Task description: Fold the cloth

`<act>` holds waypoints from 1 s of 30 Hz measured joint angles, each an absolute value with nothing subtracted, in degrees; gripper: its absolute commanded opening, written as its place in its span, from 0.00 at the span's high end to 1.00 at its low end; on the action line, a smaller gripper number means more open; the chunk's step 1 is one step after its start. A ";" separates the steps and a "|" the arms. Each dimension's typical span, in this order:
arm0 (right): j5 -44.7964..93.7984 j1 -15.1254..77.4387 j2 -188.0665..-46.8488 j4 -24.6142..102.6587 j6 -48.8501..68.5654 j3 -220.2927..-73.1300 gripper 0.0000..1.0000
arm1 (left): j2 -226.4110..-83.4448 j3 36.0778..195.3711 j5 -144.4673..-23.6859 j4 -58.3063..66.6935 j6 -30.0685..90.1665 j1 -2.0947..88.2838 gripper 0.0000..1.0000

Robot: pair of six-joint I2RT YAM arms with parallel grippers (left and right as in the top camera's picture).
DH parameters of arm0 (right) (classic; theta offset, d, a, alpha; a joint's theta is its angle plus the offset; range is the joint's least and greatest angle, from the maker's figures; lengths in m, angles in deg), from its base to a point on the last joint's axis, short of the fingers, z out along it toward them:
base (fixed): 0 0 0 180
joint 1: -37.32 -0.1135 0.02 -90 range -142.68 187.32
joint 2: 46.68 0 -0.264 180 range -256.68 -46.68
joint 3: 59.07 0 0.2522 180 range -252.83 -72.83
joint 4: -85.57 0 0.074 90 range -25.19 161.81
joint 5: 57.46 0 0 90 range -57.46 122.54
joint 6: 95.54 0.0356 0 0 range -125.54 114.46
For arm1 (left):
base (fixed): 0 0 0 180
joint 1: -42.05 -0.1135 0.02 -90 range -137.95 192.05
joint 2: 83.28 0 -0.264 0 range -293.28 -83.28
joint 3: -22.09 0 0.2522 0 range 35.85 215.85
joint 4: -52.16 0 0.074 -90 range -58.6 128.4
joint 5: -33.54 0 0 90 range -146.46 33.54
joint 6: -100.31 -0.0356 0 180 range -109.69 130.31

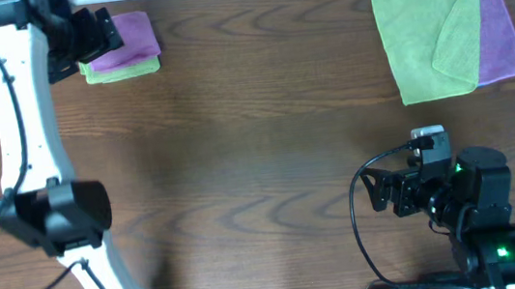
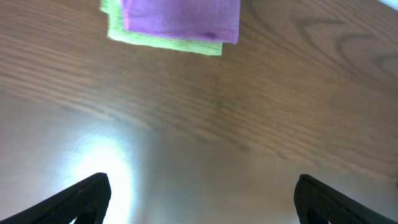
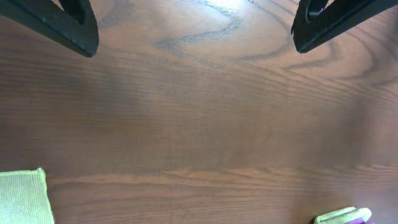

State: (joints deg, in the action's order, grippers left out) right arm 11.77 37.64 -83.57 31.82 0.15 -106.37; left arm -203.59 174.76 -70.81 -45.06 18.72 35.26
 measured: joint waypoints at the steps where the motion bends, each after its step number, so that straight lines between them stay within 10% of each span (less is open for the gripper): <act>1: 11.77 37.64 -83.59 31.80 0.15 -106.37 0.01 | -202.65 174.89 -70.33 -45.74 18.30 35.26 0.05; 30: 11.77 37.64 -83.59 31.80 0.15 -106.37 0.01 | -168.05 126.02 -66.77 -21.22 15.90 42.12 0.05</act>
